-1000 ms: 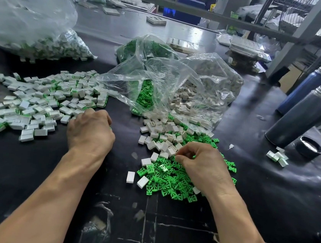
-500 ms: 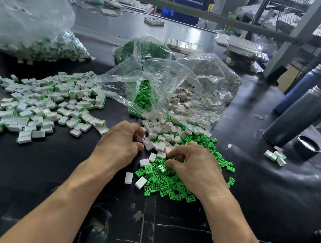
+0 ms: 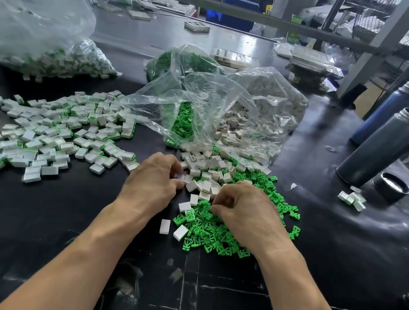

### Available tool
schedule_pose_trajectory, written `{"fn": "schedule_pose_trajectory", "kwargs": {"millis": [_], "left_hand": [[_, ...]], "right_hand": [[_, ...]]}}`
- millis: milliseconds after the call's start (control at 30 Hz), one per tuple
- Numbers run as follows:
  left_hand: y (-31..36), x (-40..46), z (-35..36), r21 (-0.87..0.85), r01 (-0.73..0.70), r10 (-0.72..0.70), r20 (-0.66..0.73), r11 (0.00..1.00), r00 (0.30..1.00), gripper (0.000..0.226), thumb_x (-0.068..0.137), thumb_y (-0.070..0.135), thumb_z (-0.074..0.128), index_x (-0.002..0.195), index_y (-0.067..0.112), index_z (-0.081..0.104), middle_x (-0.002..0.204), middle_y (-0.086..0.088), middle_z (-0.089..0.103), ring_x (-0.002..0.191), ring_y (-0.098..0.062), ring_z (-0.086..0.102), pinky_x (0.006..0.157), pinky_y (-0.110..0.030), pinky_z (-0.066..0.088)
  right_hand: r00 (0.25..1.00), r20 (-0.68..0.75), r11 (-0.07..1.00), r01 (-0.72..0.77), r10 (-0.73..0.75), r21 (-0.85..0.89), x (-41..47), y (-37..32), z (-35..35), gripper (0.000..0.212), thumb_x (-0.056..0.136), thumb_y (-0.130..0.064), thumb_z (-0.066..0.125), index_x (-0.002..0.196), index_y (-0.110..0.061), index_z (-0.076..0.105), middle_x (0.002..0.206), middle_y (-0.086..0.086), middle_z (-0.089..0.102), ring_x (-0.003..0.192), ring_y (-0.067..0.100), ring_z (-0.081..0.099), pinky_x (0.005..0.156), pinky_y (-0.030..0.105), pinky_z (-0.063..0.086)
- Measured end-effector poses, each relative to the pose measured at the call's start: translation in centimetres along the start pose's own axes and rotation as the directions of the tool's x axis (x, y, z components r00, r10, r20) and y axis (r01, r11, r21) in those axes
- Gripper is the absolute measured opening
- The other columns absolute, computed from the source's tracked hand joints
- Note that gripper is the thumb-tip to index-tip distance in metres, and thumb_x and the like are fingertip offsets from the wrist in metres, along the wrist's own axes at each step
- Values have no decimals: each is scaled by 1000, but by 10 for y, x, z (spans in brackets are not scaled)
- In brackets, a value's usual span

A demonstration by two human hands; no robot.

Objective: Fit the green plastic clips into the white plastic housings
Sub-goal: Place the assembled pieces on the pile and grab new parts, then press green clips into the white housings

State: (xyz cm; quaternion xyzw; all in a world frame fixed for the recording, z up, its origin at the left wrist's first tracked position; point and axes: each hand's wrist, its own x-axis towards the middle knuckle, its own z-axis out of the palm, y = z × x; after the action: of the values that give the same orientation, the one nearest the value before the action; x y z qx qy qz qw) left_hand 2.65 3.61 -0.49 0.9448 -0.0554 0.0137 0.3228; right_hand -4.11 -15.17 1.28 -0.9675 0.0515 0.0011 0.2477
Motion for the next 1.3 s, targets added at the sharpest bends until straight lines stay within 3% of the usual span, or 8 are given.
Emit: {"fn": "schedule_pose_trajectory", "kwargs": {"millis": [200, 367, 567, 733, 933, 1133, 1200, 1300], "left_hand": [[-1, -1, 0, -22, -15, 15, -21, 1000, 1000, 18, 87, 37, 78, 98, 33, 64, 97, 14, 65, 93, -11, 62, 86, -32, 51], [2, 0, -1, -157, -8, 3, -34, 988, 999, 16, 88, 34, 77, 97, 31, 65, 84, 17, 67, 78, 3, 61, 74, -26, 53], [9, -3, -4, -313, -18, 5, -43, 950, 999, 11, 94, 29, 72, 103, 28, 66, 90, 11, 69, 80, -7, 67, 72, -29, 58], [15, -8, -5, -573, 4, -1, 5, 819, 1000, 10, 95, 22, 72, 104, 26, 67, 96, 4, 72, 81, -14, 69, 58, -30, 54], [20, -11, -4, -752, 52, 15, 82, 657, 997, 22, 93, 7, 72, 107, 24, 69, 98, 0, 76, 90, -16, 74, 68, -30, 57], [23, -12, -3, -817, 48, 87, 119, 574, 989, 25, 94, -5, 66, 107, 16, 72, 99, -6, 77, 89, -17, 70, 78, -32, 59], [24, -13, -2, -819, 46, 99, 125, 572, 987, 25, 94, -5, 66, 107, 14, 73, 97, -4, 77, 87, -14, 69, 75, -27, 59], [27, -13, -1, -822, 56, 113, 145, 567, 983, 23, 96, -4, 63, 111, 11, 74, 90, 3, 74, 77, -8, 64, 68, -20, 56]], "right_hand": [[1000, -16, 1000, 12, -12, -19, 0, 1, 1, 6, 92, -40, 75, 92, -35, 72, 88, -23, 54, 86, -3, 53, 86, 27, 46], [1000, 3, 1000, 20, -20, 1, -1, 2, 3, 20, 91, -56, 71, 98, -38, 73, 90, -21, 56, 88, -2, 52, 85, 30, 45], [1000, -13, 1000, 9, -9, -10, -2, -2, 6, 22, 87, -57, 74, 94, -36, 72, 93, -19, 59, 94, 6, 55, 84, 31, 43], [1000, -13, 1000, 12, -12, 0, -1, -5, 7, 18, 89, -50, 76, 86, -35, 67, 90, -20, 59, 85, -4, 51, 79, 28, 38], [999, -7, 999, 35, -35, -4, -4, -6, 6, 17, 93, -46, 71, 87, -35, 59, 97, -22, 57, 92, 1, 53, 83, 28, 39], [977, -205, 900, 145, -63, 411, -2, -3, 9, 12, 93, -26, 76, 88, -30, 65, 79, -16, 69, 67, -3, 63, 58, 11, 47], [964, -264, 827, 165, -20, 538, 1, -2, 11, 13, 93, -21, 76, 91, -30, 67, 85, -21, 70, 69, -5, 64, 59, 8, 47], [953, -297, 695, 173, 60, 698, 5, -1, 12, 13, 93, -18, 76, 95, -30, 71, 85, -9, 74, 76, 5, 69, 66, 17, 52]]}}
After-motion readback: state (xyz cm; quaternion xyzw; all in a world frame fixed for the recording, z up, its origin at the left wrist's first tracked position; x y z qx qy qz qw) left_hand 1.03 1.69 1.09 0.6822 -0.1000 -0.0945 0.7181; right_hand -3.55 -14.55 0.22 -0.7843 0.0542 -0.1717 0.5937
